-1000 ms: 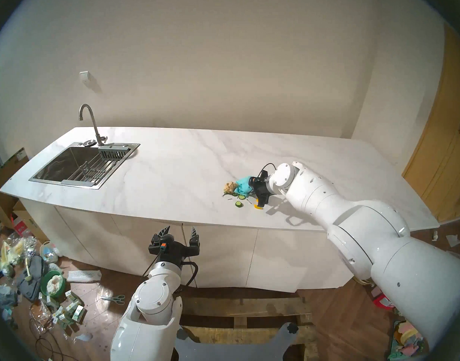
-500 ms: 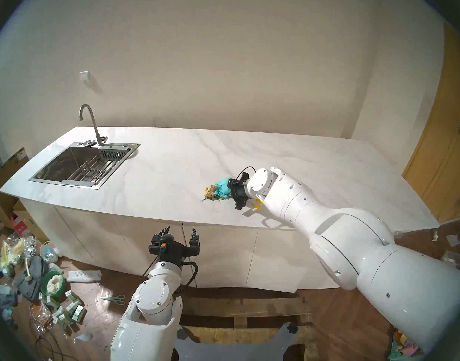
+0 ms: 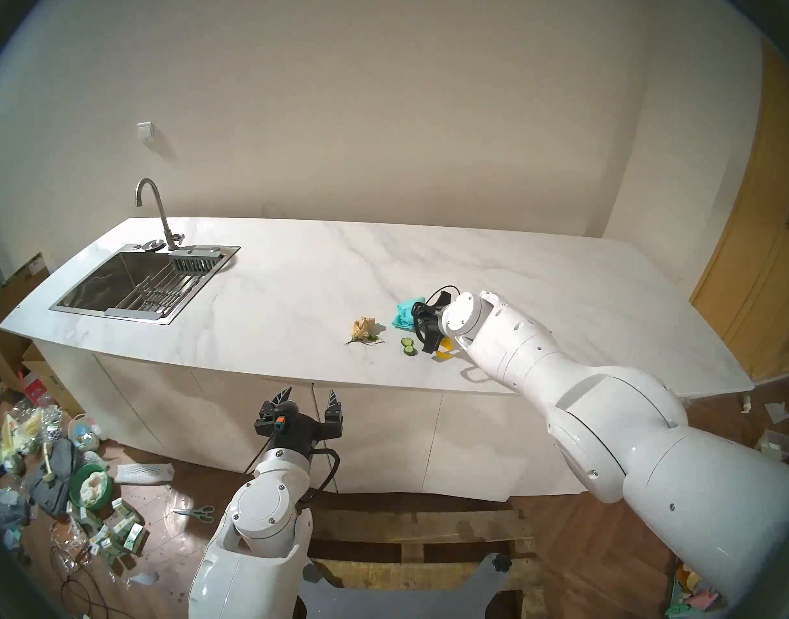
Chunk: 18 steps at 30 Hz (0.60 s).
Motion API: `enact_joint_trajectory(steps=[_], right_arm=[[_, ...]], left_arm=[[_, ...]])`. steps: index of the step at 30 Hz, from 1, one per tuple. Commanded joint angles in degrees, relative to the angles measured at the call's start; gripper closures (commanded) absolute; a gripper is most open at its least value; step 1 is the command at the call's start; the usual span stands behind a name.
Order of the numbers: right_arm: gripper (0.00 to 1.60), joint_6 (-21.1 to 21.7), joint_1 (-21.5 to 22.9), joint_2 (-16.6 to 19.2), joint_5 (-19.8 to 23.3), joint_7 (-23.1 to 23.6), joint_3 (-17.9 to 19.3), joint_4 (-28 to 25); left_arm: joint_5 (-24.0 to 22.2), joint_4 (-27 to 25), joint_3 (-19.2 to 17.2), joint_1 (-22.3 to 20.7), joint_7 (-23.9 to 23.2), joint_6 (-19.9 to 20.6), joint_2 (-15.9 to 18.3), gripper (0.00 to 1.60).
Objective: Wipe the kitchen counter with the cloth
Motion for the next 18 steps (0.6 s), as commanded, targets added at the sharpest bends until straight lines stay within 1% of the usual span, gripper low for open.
enact_joint_trajectory(steps=[1, 4, 10, 11, 14, 18], right_arm=[[1.60, 1.4, -0.3, 4.7, 1.2, -1.3, 2.6, -5.1], [1.60, 1.8, -1.1, 6.0, 1.5, -0.7, 3.3, -7.6], [1.60, 2.4, -3.0, 8.2, 2.3, 2.4, 4.2, -11.9], [1.60, 3.1, -3.7, 8.8, 3.0, 2.5, 5.3, -13.5], [1.60, 4.3, -4.6, 9.7, 3.4, 2.1, 6.4, -16.1], [1.60, 5.2, -4.2, 10.3, 3.7, 1.2, 7.8, -16.7]], left_arm=[[0.0, -1.6, 0.1, -0.3, -0.2, -0.4, 0.0, 0.00], [0.0, -1.6, 0.1, -0.2, -0.2, -0.4, 0.1, 0.00], [-0.1, -1.7, 0.2, -0.2, -0.2, -0.3, 0.1, 0.00], [-0.1, -1.7, 0.2, -0.2, -0.2, -0.3, 0.1, 0.00], [-0.1, -1.7, 0.2, -0.2, -0.1, -0.3, 0.1, 0.00], [-0.1, -1.6, 0.2, -0.2, -0.1, -0.3, 0.1, 0.00]])
